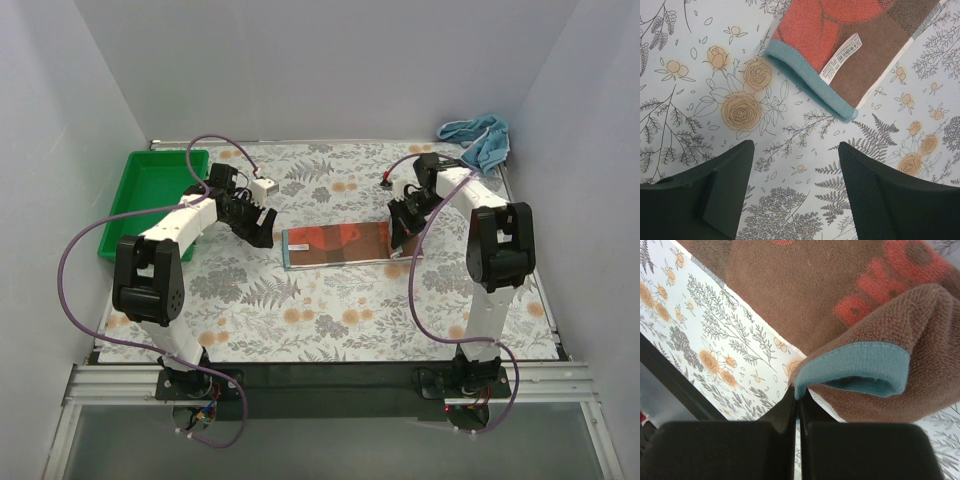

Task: Roll the towels
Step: Fold the towel

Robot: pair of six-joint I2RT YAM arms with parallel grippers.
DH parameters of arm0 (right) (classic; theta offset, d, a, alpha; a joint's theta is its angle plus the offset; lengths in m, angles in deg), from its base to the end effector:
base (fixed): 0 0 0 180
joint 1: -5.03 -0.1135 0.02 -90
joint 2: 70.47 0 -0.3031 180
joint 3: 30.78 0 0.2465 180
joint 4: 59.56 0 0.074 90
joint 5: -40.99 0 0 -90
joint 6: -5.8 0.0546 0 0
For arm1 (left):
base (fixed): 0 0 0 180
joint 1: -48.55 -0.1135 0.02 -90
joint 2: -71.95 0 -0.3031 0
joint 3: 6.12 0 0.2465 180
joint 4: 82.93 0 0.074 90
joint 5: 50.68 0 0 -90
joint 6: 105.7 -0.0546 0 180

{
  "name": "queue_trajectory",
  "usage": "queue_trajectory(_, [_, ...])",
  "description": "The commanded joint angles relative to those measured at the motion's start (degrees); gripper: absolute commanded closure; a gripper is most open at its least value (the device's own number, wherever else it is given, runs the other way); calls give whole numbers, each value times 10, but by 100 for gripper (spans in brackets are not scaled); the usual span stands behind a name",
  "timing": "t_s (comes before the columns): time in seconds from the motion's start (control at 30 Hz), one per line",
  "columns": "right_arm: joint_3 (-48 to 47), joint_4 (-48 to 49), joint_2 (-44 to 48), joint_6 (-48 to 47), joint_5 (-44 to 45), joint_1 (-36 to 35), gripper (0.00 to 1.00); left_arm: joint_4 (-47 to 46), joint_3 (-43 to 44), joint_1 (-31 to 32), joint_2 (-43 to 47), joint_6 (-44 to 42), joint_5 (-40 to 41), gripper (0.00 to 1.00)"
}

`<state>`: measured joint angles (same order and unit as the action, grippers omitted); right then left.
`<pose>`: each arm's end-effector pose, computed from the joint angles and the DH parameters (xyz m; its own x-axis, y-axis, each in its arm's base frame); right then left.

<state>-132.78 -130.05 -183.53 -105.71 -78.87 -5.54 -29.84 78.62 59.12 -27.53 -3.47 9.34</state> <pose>0.3867 0.0998 0.2251 -0.8199 -0.4765 -0.3173 -0.5714 0.7141 0.4043 0.3431 -0.0918 0.2374 -0.9626 -0.0070 -0.2708 0.1436 0.8344 -0.5322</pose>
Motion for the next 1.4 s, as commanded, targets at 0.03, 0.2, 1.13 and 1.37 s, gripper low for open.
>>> queue_trajectory(0.03, [-37, 14, -23, 27, -18, -19, 99, 5, -2, -3, 26, 0, -1, 35])
queue_trajectory(0.2, [-39, 18, -35, 36, -26, -33, 99, 8, -2, -4, 25, -2, -1, 35])
queue_trajectory(1.13, [-110, -32, -12, -17, -48, 30, 69, -18, -14, 18, 5, -9, -74, 40])
queue_trajectory(1.37, [-75, -10, -58, -41, 3, 42, 85, -29, 11, 65, -58, 3, -45, 52])
